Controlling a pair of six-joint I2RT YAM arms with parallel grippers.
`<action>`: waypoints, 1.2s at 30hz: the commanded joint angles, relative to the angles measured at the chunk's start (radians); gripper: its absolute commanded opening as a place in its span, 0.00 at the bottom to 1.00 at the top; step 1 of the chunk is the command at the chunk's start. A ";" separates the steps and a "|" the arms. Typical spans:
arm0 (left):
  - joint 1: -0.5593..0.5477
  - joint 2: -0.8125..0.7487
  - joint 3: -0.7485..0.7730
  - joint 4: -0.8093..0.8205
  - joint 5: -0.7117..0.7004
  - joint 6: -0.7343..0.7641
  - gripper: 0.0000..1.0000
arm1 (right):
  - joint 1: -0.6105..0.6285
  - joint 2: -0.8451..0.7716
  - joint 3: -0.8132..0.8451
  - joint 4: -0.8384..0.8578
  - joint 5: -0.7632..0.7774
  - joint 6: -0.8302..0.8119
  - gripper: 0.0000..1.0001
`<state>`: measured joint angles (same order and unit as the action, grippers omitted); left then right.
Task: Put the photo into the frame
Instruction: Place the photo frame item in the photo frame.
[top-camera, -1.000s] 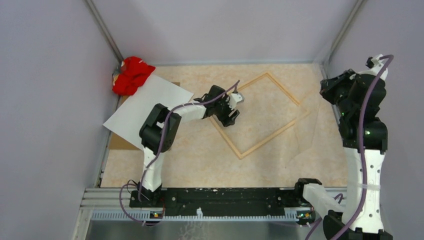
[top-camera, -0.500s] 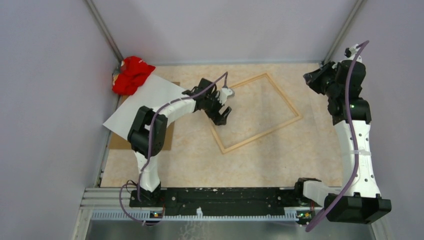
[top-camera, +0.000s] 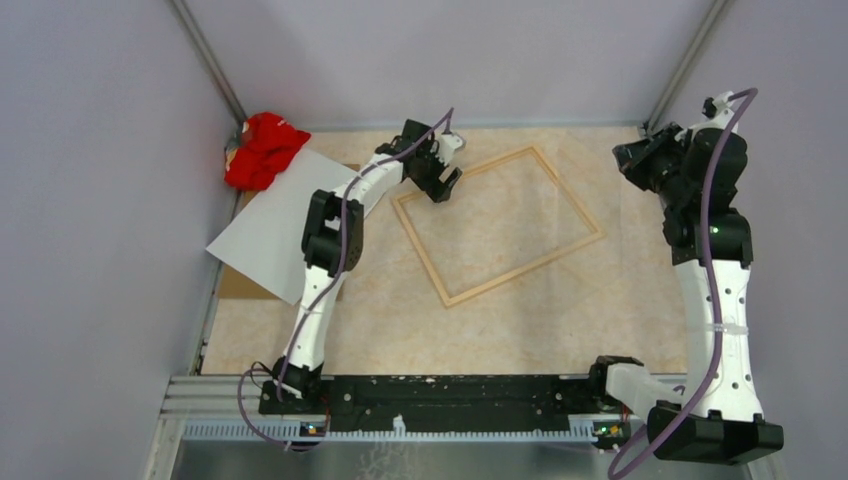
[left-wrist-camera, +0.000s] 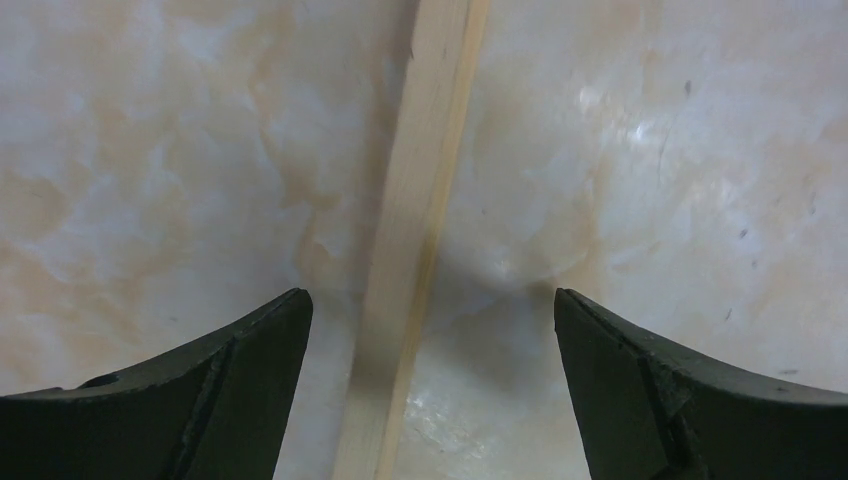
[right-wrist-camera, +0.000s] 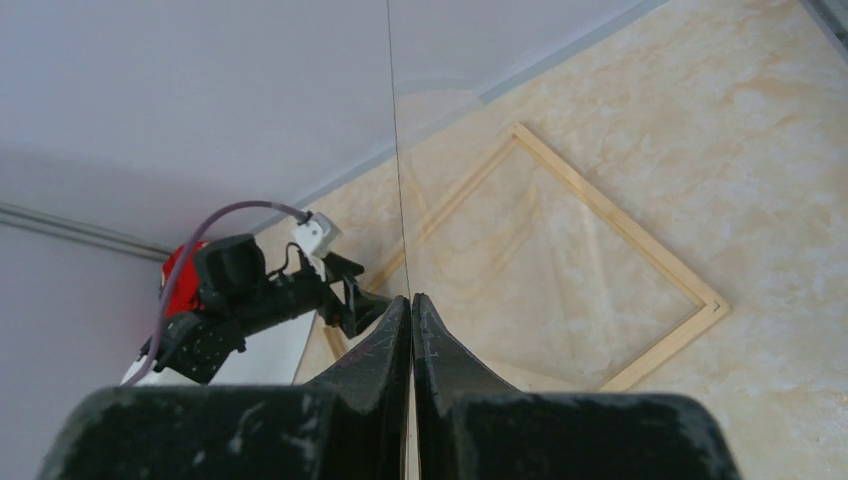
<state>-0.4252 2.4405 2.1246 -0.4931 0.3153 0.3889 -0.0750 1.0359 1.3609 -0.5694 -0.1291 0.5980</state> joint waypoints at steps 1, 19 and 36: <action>-0.005 -0.006 0.016 -0.104 0.087 0.034 0.96 | -0.014 -0.028 0.003 0.028 -0.015 -0.004 0.00; 0.011 -0.276 -0.492 -0.063 -0.125 -0.357 0.35 | -0.018 0.042 -0.029 0.177 -0.114 0.063 0.00; 0.066 -0.596 -1.032 0.097 0.132 -0.711 0.51 | 0.047 0.424 0.165 0.372 -0.300 0.180 0.00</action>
<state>-0.3611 1.8538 1.1679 -0.3958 0.3157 -0.2188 -0.0612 1.4540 1.3979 -0.2607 -0.4023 0.7780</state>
